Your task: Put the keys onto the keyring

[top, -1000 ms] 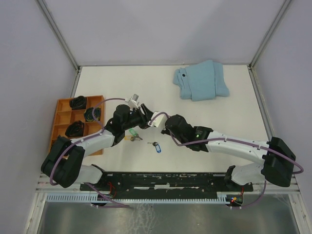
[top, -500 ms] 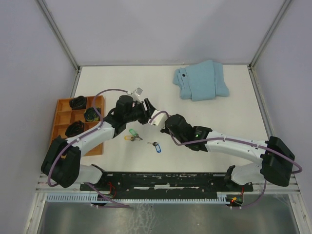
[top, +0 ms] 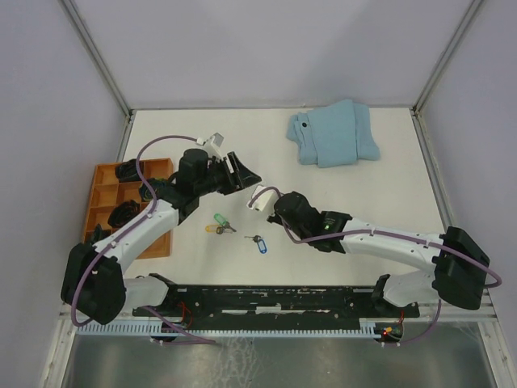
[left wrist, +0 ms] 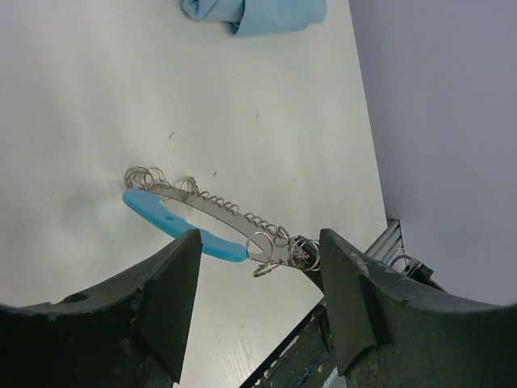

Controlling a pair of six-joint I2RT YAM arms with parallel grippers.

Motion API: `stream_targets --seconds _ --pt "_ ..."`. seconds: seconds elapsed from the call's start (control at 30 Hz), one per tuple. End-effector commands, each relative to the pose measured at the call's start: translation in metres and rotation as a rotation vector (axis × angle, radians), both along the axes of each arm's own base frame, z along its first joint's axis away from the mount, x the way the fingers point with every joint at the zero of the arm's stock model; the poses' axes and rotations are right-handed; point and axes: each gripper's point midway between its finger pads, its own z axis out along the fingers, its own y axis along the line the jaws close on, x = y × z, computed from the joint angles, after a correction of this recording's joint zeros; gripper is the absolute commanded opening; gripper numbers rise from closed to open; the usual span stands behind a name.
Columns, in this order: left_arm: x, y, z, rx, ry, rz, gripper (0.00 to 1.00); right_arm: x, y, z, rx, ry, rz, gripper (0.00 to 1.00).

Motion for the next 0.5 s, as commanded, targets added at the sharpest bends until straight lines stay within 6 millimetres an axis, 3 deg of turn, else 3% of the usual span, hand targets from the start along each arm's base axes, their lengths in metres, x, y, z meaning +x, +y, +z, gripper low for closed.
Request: stream_targets --seconds 0.0,0.2,0.47 --pt "0.015 0.007 0.033 -0.019 -0.11 0.01 0.67 -0.021 -0.013 -0.028 -0.081 0.1 0.041 0.01" --pt "0.017 -0.025 0.035 -0.099 -0.051 -0.165 0.68 -0.02 -0.012 -0.03 -0.102 0.103 0.048 0.01" --pt "0.015 -0.045 0.015 -0.123 0.027 -0.271 0.69 -0.016 -0.009 -0.028 -0.12 0.093 0.056 0.01"
